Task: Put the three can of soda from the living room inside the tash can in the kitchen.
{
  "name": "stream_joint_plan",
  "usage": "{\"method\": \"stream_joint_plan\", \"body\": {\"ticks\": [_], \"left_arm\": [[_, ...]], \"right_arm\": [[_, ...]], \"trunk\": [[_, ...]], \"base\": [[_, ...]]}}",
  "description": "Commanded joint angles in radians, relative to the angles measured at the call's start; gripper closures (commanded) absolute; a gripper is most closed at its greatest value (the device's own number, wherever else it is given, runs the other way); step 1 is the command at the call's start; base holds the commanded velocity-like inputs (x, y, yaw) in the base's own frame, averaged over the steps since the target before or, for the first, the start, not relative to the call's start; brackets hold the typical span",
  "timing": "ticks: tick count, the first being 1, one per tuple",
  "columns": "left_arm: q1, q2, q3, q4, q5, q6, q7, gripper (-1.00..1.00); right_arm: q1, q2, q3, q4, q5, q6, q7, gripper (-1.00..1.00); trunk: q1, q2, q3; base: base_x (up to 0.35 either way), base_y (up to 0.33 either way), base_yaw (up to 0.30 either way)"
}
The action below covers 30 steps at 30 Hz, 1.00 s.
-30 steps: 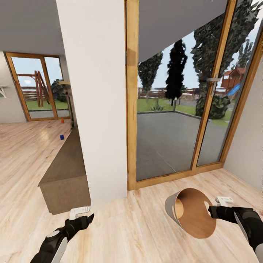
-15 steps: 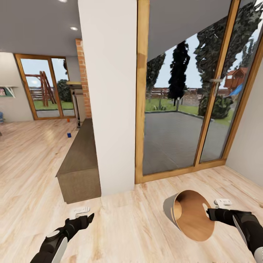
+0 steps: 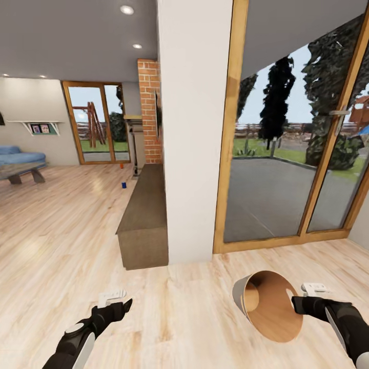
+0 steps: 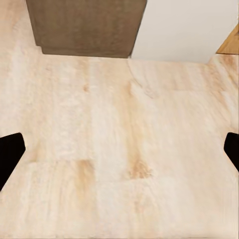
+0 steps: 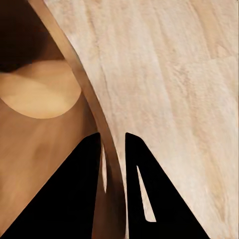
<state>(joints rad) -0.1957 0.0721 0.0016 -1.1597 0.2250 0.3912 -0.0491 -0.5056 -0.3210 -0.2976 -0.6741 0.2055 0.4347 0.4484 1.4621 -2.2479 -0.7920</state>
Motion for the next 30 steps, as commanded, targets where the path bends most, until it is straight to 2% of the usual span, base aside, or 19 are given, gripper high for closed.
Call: {"method": "stream_joint_plan", "body": {"ticks": [1,23,30], "left_arm": [[0.0,0.0,0.0,0.0,0.0,0.0,0.0,-1.0],[0.001,0.0,0.0,-0.001,-0.003,-0.023,0.0,-1.0],[0.001,0.0,0.0,-0.003,-0.003,-0.023,0.0,-1.0]], "right_arm": [[-0.001,0.0,-0.001,-0.001,-0.015,0.003,0.004,1.0],[0.0,0.001,-0.001,0.004,-0.017,-0.012,0.003,1.0],[0.001,0.015,-0.001,0.016,-0.016,-0.034,0.003,1.0]], "trunk": [[0.0,0.0,0.0],[0.0,0.0,0.0],[0.0,0.0,0.0]], "base": [[-0.15,0.201,0.252],[-0.145,0.209,0.252],[-0.144,0.218,0.252]]}}
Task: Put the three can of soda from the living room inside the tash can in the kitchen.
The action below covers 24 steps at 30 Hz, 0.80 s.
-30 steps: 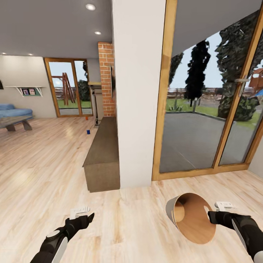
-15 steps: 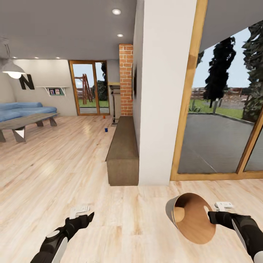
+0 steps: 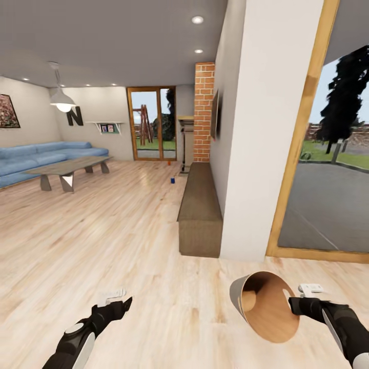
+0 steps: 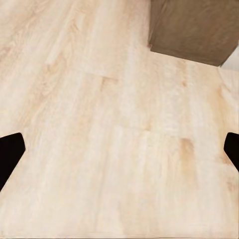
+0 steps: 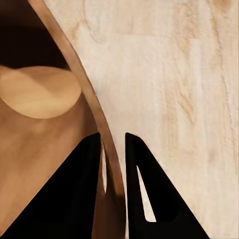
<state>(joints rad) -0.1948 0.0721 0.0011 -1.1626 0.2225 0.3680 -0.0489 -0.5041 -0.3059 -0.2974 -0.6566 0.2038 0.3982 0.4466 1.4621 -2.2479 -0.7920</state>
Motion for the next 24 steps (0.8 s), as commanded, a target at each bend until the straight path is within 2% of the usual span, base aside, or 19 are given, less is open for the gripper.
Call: {"method": "stream_joint_plan", "body": {"ticks": [1,24], "left_arm": [[0.0,0.0,0.0,0.0,0.0,0.0,0.0,-1.0],[0.0,0.0,0.0,0.001,0.0,-0.001,0.0,-1.0]], "right_arm": [[-0.001,0.001,-0.002,-0.001,-0.014,0.001,0.004,1.0],[0.006,0.004,-0.003,0.002,-0.014,-0.001,0.005,1.0]], "trunk": [[0.0,0.0,0.0],[0.0,0.0,0.0]], "base": [[-0.143,0.218,0.252],[-0.133,0.223,0.252]]}}
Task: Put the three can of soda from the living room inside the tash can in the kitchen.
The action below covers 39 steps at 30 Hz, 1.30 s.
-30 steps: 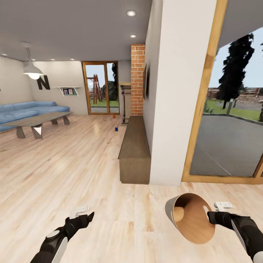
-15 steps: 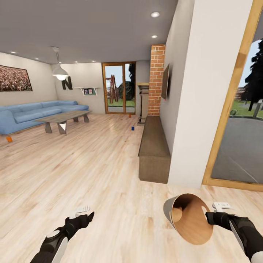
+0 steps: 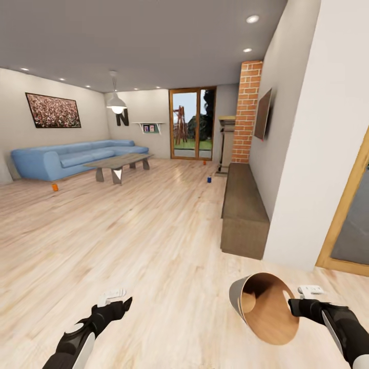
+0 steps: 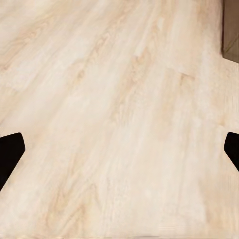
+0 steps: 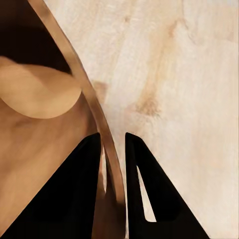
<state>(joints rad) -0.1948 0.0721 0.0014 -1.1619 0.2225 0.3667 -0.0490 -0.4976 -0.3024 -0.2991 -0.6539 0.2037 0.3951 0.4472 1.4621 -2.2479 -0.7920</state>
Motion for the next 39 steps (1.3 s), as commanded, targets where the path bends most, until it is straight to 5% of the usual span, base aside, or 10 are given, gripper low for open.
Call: {"method": "stream_joint_plan", "body": {"ticks": [1,24,39], "left_arm": [[0.0,0.0,-0.001,0.0,0.0,0.0,0.0,-1.0],[0.0,0.0,-0.001,0.001,-0.001,0.0,0.001,-1.0],[0.0,0.0,-0.002,0.001,-0.002,0.0,0.001,-1.0]], "right_arm": [[0.0,0.0,-0.002,-0.001,-0.013,0.002,0.004,1.0],[0.013,0.004,0.0,0.0,-0.014,-0.044,0.005,1.0],[0.017,0.014,0.001,0.0,-0.011,-0.042,0.004,1.0]], "trunk": [[0.0,0.0,0.0],[0.0,0.0,0.0],[0.0,0.0,-0.02]], "base": [[-0.073,0.194,0.252],[-0.007,0.056,0.057],[0.0,0.0,0.0]]}}
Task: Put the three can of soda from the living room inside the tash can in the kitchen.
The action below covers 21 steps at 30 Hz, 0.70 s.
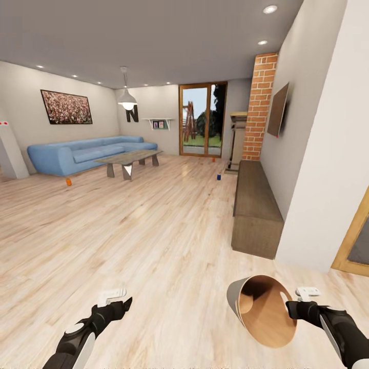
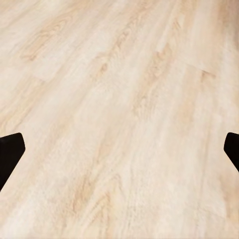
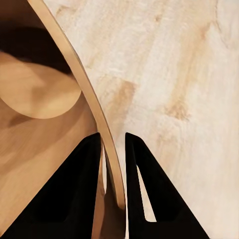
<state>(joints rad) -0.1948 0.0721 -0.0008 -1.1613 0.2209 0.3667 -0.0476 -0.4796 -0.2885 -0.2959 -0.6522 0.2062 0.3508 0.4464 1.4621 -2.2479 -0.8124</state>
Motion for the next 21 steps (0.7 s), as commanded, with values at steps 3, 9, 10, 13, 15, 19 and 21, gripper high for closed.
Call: {"method": "stream_joint_plan", "body": {"ticks": [3,9,10,13,15,19,21], "left_arm": [[0.0,0.0,-0.001,0.0,0.0,0.0,0.0,-1.0],[0.0,0.0,-0.001,0.0,0.0,0.0,-0.001,-1.0],[0.0,0.0,-0.001,0.0,0.0,0.0,-0.001,-1.0],[0.0,0.0,-0.001,0.0,0.0,0.0,-0.001,-1.0],[0.0,0.0,-0.001,0.0,0.0,0.0,-0.001,-1.0],[0.0,0.0,-0.001,0.0,0.0,0.0,-0.001,-1.0],[0.0,0.0,0.0,0.0,0.0,-0.001,-0.001,-1.0]], "right_arm": [[-0.001,0.003,-0.002,-0.001,-0.013,0.002,0.005,1.0],[0.001,0.003,-0.003,-0.001,-0.013,-0.001,0.005,1.0],[0.001,0.003,-0.003,-0.001,-0.013,-0.002,0.005,1.0],[0.001,0.004,-0.003,-0.001,-0.013,-0.002,0.005,1.0],[0.001,0.004,-0.002,-0.001,-0.012,-0.002,0.005,1.0],[0.001,0.006,-0.002,-0.001,-0.012,-0.003,0.004,1.0],[0.001,0.008,-0.002,0.0,-0.012,-0.003,0.004,1.0]], "trunk": [[0.0,0.0,-0.004],[0.0,0.0,-0.009],[0.0,0.0,-0.01],[0.0,0.0,-0.01],[0.0,0.0,-0.011],[0.0,0.0,-0.015],[0.0,0.0,-0.017]], "base": [[0.0,0.0,0.0],[0.0,0.073,0.0],[0.0,0.195,0.0],[0.006,0.224,0.0],[0.092,0.226,0.038],[0.171,0.201,0.096],[0.207,0.187,0.123]]}}
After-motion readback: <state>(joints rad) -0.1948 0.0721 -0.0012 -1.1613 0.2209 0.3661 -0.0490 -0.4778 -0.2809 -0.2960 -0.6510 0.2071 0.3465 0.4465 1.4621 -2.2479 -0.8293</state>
